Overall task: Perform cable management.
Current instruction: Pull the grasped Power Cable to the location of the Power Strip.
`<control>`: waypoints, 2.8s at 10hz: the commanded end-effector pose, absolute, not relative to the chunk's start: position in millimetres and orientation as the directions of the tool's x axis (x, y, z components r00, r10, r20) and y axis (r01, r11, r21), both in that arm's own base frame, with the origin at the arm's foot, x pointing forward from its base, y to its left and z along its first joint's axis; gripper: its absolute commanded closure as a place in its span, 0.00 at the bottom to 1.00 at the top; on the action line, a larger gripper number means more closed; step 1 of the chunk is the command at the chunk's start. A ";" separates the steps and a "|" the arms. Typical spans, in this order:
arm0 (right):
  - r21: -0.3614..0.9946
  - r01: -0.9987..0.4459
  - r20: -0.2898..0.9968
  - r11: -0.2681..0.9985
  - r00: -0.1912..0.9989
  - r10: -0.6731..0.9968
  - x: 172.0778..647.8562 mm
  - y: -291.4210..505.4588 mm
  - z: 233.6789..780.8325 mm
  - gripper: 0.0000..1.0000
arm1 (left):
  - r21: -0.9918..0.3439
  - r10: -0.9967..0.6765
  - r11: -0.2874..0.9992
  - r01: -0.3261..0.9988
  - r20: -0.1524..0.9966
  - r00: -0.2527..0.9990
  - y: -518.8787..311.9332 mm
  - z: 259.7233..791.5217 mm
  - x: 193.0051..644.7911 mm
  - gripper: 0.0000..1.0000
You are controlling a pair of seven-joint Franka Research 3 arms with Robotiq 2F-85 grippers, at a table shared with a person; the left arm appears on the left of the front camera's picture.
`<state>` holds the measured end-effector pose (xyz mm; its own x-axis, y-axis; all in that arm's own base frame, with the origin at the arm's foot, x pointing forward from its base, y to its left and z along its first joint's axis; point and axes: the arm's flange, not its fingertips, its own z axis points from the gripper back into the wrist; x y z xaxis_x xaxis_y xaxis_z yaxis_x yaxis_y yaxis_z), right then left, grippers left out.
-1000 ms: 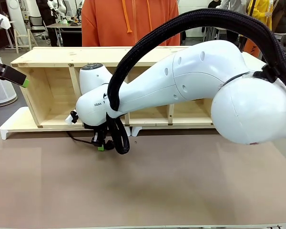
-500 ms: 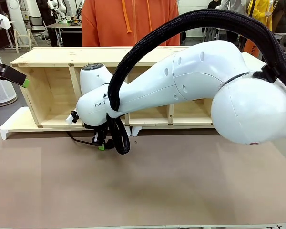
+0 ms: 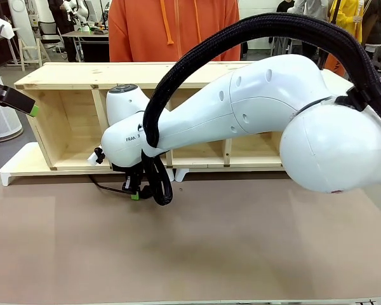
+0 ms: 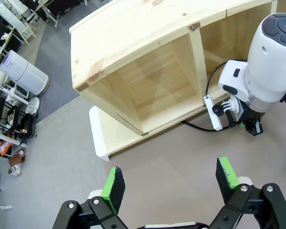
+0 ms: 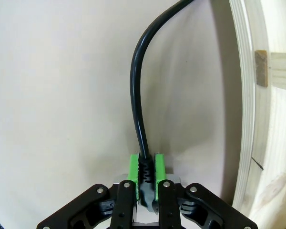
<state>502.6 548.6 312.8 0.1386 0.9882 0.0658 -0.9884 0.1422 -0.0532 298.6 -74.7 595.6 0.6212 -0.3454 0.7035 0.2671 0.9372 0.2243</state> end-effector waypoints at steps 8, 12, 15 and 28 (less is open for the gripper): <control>-0.063 -0.987 0.026 0.146 0.144 0.989 494.1 550.5 324.7 0.84 | 0.239 -0.357 0.933 0.270 0.706 0.611 -74.1 596.2 299.5 0.00; -0.004 -0.976 -0.003 0.217 0.217 0.976 456.0 529.7 364.2 0.84 | 0.239 -0.357 0.933 0.270 0.706 0.611 -74.1 596.2 299.5 0.00; -0.035 -0.960 -0.027 0.277 0.278 0.960 432.9 512.6 386.1 0.84 | 0.239 -0.357 0.933 0.270 0.706 0.611 -74.1 596.2 299.5 0.00; -0.324 -0.770 0.128 0.549 0.539 0.832 262.4 430.3 474.6 0.84 | 0.239 -0.357 0.933 0.270 0.706 0.611 -74.1 596.2 299.5 0.00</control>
<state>275.6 440.8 477.2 0.5107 0.8557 0.0836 -0.8147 0.5127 -0.2708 298.7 -74.5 595.6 0.6213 -0.3451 0.7035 0.2670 0.9373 0.2240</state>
